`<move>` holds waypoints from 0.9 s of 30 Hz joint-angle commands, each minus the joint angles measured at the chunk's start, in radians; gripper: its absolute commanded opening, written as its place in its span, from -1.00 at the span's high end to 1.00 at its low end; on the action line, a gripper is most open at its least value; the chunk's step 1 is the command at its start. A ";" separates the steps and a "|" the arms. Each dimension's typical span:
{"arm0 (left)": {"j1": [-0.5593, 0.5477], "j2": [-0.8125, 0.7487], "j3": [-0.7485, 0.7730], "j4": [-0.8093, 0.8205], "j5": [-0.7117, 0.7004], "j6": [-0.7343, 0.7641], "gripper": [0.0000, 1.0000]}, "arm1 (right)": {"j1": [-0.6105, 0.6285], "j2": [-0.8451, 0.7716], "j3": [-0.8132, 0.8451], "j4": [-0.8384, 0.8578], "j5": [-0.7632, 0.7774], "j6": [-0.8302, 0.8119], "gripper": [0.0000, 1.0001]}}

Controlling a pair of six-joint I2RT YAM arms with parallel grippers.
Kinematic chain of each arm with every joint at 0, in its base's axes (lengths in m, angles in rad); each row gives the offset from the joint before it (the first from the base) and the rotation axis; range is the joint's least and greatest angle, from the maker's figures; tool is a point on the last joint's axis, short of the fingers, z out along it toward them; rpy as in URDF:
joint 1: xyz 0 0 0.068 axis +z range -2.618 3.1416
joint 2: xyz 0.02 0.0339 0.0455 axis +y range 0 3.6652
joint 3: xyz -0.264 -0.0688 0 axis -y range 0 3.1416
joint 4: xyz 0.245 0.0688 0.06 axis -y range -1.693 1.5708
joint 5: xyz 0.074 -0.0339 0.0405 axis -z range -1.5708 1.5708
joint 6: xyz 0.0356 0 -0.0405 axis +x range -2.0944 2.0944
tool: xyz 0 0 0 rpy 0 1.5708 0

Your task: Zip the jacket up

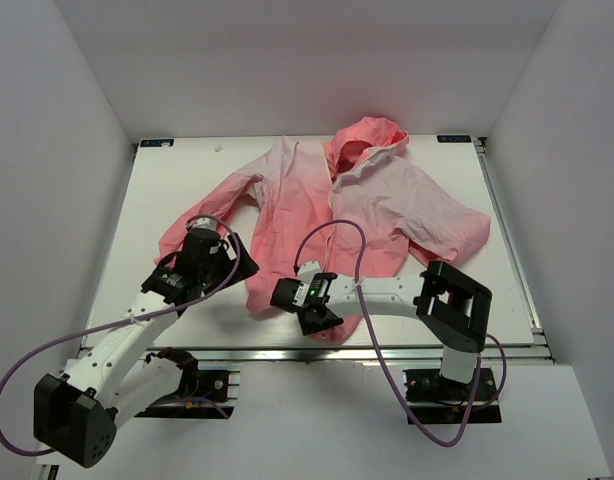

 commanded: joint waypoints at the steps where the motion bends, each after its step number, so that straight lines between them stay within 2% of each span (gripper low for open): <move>1: 0.003 -0.007 -0.010 -0.044 -0.037 -0.009 -0.96 | -0.003 0.018 -0.021 -0.041 0.065 0.015 0.08; 3: 0.003 -0.005 -0.002 -0.050 -0.043 -0.008 -0.96 | -0.008 -0.025 -0.045 -0.029 0.066 0.021 0.40; 4: 0.003 -0.005 0.001 -0.052 -0.042 -0.006 -0.96 | -0.011 -0.044 -0.073 -0.013 0.066 0.026 0.71; 8: 0.003 0.010 0.027 -0.041 0.000 0.026 -0.96 | -0.028 -0.177 -0.171 0.042 0.066 0.021 1.00; 12: 0.003 0.083 0.077 -0.053 0.047 0.061 -0.96 | -0.104 -0.412 -0.294 0.099 -0.008 -0.005 1.00; 13: 0.002 0.116 0.096 -0.046 0.104 0.069 -0.96 | -0.136 -0.453 -0.320 0.111 -0.072 -0.016 1.00; 17: -0.026 0.179 0.136 0.012 0.189 0.104 -0.96 | -0.349 -0.654 -0.451 0.149 -0.191 -0.103 1.00; 19: -0.061 0.214 0.166 0.028 0.184 0.109 -0.96 | -0.393 -0.703 -0.462 0.142 -0.213 -0.145 1.00; 23: -0.210 0.358 0.319 0.011 0.101 0.121 -0.96 | -0.503 -0.771 -0.471 0.103 -0.227 -0.154 1.00; 27: -0.253 0.531 0.418 0.034 0.147 0.141 -0.96 | -0.587 -0.817 -0.512 0.074 -0.165 -0.082 1.00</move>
